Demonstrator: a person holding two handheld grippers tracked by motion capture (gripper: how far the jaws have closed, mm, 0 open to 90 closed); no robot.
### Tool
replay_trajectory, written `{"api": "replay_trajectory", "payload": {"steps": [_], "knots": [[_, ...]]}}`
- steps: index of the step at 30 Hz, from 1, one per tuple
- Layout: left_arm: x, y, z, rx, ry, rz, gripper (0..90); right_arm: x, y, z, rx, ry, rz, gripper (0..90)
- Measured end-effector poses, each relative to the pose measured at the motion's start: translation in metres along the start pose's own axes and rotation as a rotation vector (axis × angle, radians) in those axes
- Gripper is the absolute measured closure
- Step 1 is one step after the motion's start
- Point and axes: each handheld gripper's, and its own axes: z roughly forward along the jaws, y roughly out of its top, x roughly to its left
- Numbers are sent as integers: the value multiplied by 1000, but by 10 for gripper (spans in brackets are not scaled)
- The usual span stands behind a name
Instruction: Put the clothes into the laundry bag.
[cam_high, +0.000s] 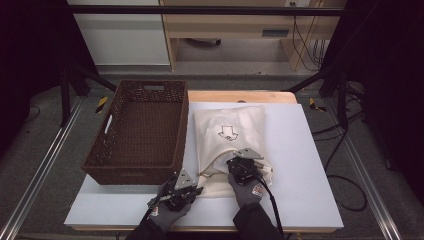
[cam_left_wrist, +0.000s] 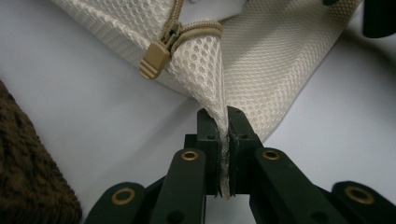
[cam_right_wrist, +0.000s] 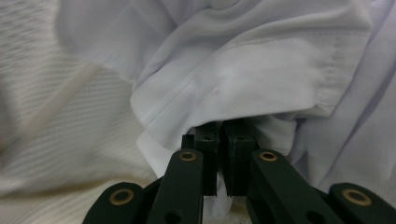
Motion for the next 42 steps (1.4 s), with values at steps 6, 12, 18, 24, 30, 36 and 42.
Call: {"api": "replay_trajectory", "payload": {"steps": [6, 12, 18, 24, 30, 36, 42], "knots": [[2, -2, 1, -16, 0, -12, 838, -1, -2, 4, -23, -26, -11, 838], [4, -2, 0, -39, 10, -28, 697, -8, -8, -21, -43, 65, -8, 718], [1, -1, -1, -49, 22, -22, 580, -15, -10, -54, -61, 121, -31, 654], [3, 1, -7, -58, 27, -39, 598, -39, -16, -92, -86, 107, -22, 638], [7, -1, -12, -61, 25, -70, 660, -67, -23, -114, -91, -6, -1, 607], [7, -1, -12, -53, 20, -71, 753, -84, -37, -105, -2, -50, 20, 600], [7, -2, -14, -57, 21, -85, 816, -83, -43, -100, 77, -42, 16, 801]]}}
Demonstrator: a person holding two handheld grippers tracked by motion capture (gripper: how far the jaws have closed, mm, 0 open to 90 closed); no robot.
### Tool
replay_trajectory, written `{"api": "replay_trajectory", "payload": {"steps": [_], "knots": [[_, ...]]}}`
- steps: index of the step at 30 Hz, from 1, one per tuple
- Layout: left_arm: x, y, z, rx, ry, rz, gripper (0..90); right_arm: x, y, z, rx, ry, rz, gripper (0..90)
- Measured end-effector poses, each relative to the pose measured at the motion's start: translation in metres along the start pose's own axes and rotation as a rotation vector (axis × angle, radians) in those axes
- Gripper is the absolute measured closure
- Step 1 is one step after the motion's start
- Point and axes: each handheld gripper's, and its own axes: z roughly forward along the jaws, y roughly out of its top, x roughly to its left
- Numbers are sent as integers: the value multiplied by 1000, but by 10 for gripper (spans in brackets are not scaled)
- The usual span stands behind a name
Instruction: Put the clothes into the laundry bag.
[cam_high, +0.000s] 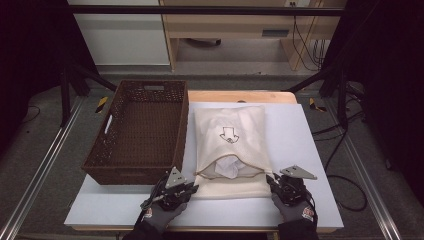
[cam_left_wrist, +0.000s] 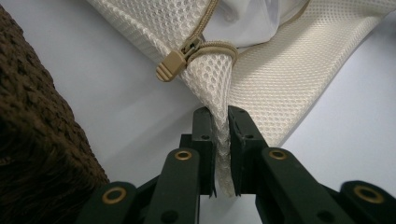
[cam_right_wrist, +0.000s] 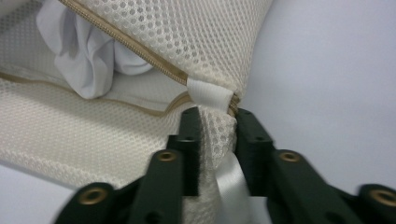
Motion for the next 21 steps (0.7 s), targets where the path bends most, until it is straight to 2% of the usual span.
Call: {"api": "replay_trajectory", "payload": {"steps": [6, 8, 10, 13, 14, 17, 20, 21], "knots": [[2, -3, -9, 7, -4, -26, 830, -11, -5, -14, 4, 46, 41, 816], [-1, -6, -7, 19, 1, -8, 827, -13, -9, -14, 21, 54, 47, 811], [-3, -8, -5, 26, 14, 11, 804, -13, -13, -8, 52, 37, 36, 789], [-2, -9, -3, 13, 15, 28, 714, -14, -17, -3, 67, 15, 34, 704], [-1, -10, -3, 7, 14, 30, 677, -13, -17, -4, 61, 8, 33, 664], [0, -11, -1, -6, 11, 35, 624, -5, -11, -11, -13, -4, -18, 555], [-1, -13, 2, -12, 11, 49, 620, 8, -2, -22, -78, -4, -60, 506], [-1, -13, 3, -17, 16, 59, 620, 13, 1, -26, -96, 13, -64, 502]]}}
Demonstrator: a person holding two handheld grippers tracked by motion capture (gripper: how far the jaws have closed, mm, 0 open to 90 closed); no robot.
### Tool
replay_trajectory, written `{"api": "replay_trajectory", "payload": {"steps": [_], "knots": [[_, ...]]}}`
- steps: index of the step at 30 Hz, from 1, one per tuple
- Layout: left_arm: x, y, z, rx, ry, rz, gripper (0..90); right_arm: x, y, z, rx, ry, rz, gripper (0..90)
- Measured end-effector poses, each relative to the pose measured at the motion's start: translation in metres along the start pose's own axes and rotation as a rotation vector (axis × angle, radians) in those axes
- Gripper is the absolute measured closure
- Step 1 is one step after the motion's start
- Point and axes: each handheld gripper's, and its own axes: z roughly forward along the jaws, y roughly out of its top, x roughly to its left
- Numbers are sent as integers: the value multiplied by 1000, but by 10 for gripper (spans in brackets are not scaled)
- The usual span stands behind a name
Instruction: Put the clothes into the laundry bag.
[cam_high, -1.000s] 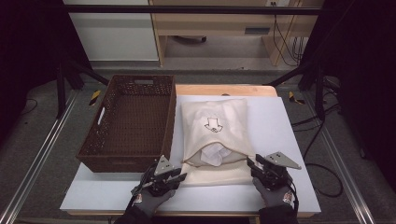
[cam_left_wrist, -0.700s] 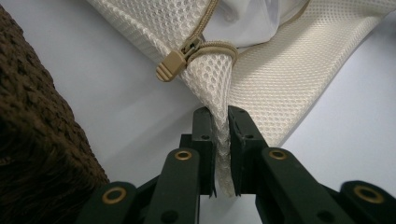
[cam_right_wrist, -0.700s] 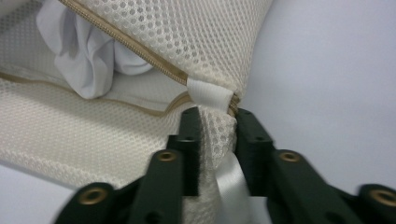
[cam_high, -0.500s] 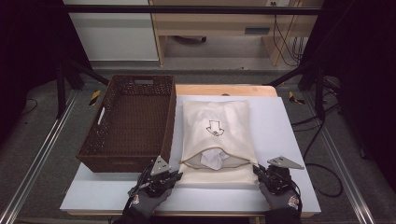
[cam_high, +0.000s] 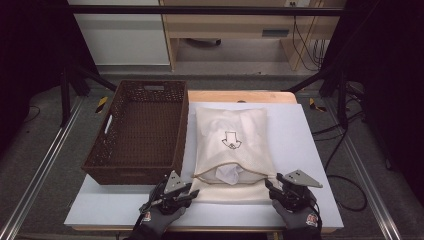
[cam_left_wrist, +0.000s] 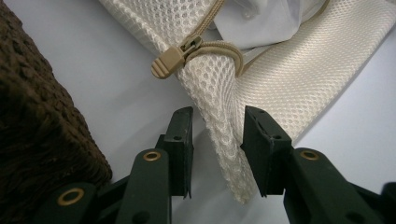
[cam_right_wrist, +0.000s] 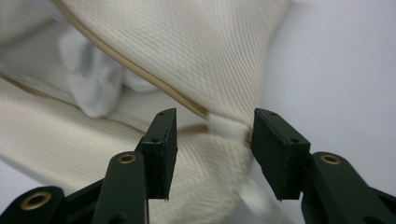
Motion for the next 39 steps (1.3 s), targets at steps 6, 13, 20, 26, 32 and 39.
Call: {"api": "replay_trajectory", "payload": {"steps": [6, 13, 20, 26, 32, 39], "knots": [[-2, -1, 3, 3, 26, 32, 656, 32, 16, -1, -29, 106, -25, 521], [-1, -3, 7, 31, 6, 20, 663, 61, 17, 41, 63, 159, -50, 558], [-4, -1, 8, 48, -14, 0, 818, 74, 24, 86, 126, 96, -65, 627], [-3, 2, 4, 51, -26, -12, 840, 77, 30, 107, 143, 27, -27, 854], [-6, 6, 0, 55, -39, -5, 847, 75, 41, 126, 123, -25, -3, 867], [-6, 5, 0, 65, -53, -2, 848, 70, 48, 149, 57, -99, 8, 861]]}}
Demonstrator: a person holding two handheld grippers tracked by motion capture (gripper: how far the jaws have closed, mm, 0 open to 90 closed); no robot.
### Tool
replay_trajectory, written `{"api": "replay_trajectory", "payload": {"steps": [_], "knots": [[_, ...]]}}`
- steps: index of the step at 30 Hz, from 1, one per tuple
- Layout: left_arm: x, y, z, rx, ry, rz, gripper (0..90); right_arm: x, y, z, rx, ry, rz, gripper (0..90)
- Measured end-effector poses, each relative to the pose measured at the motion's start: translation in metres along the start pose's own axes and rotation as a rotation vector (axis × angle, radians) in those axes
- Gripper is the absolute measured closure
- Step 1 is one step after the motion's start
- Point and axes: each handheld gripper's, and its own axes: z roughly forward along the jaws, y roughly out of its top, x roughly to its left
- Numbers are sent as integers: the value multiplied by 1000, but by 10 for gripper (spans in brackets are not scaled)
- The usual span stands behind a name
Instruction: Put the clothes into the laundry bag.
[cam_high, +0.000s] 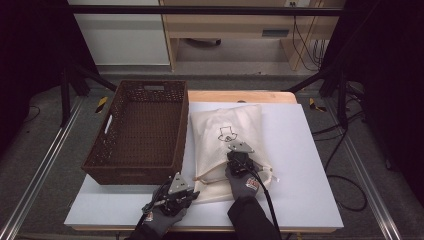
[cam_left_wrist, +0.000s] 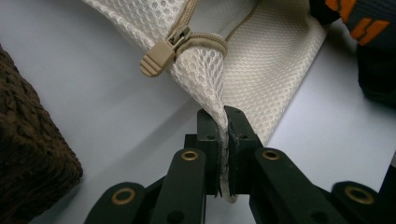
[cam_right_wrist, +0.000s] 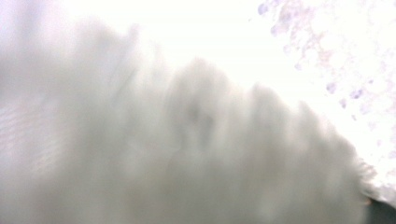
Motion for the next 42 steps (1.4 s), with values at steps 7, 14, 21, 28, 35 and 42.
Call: {"api": "replay_trajectory", "payload": {"steps": [7, 14, 21, 28, 35, 42], "knots": [[2, 1, -1, -36, 15, -9, 695, -8, -7, -26, -17, 123, -2, 701], [4, 3, -6, -58, 19, -30, 596, -21, -20, -77, -59, 227, -30, 648], [5, 3, -5, -50, 4, -47, 664, -48, -26, -115, -119, 188, -4, 613], [5, 4, -5, -39, -1, -48, 731, -54, -25, -116, -158, 125, -28, 415], [6, 5, -5, -34, -17, -55, 805, -57, -28, -91, -53, 14, -79, 681], [9, 6, -10, -34, -20, -59, 823, -70, -32, -98, -10, 62, -29, 900]]}}
